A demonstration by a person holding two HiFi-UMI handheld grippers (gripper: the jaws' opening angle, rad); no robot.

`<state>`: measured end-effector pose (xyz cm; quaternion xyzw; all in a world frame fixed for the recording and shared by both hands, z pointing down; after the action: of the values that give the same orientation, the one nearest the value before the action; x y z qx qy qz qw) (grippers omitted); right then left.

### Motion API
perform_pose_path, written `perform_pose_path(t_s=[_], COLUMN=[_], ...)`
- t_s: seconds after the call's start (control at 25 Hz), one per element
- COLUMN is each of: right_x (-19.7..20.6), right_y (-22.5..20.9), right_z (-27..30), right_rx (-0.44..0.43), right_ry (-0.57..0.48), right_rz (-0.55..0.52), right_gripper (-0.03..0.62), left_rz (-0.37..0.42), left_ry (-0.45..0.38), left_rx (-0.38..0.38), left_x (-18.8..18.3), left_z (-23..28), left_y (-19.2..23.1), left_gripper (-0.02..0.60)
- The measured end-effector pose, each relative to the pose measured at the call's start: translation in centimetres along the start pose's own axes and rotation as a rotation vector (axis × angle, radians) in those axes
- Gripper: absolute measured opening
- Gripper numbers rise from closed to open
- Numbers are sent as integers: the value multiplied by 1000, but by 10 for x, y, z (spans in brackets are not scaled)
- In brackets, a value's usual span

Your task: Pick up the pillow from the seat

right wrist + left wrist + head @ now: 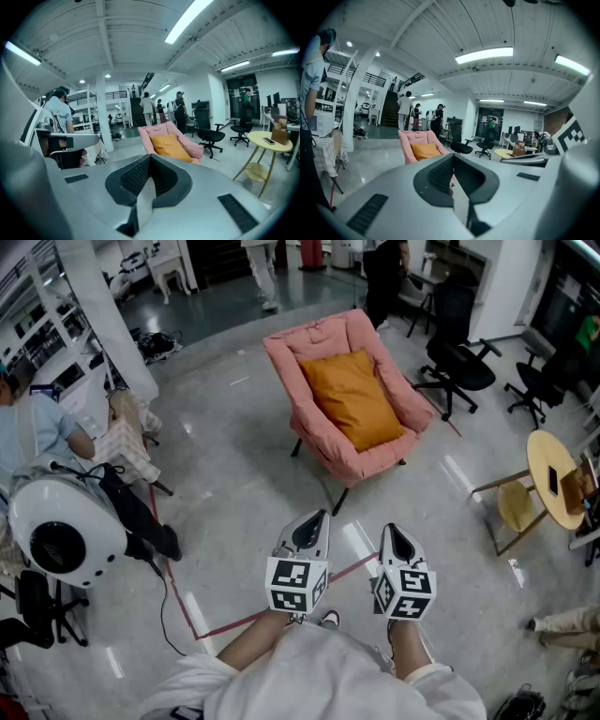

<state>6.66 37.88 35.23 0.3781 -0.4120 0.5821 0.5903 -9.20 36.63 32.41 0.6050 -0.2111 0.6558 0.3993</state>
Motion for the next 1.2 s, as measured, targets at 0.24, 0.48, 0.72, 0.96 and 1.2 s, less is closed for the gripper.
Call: perform_pose_path(t_s=[0.24,0.48,0.72,0.96,1.2], right_x=[2,5,4,17,17], right_y=[-7,-22,-39,-58,-63], right_z=[1,5,9,18,42], right_rx=[8,-8,-31,-22,-22], right_ry=[0,12,6,53,74], right_rz=[16,32,24,61,74], right_gripper=[29,29,31,31,29], left_rz=[-3,-16,-14,-19,-22], left_ry=[9,17,4,32,49], left_rx=[-5,-21,-31,-40,-45], left_x=[3,8,7,17,17], left_z=[4,17,34,44,64], left_y=[0,-5,-14,-20,-8], left_gripper=[9,9,9,9,9])
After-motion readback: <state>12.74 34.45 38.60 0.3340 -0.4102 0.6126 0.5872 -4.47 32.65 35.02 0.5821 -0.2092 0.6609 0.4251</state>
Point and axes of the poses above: the fingertips, and each gripper's own axes: z forward along the fingers, y to its left, x out of its underside, the point moved 3 cm from there along -z, backward along the fingers, and after that the axes turned 14 degrees about x, right-handed, at the moved point
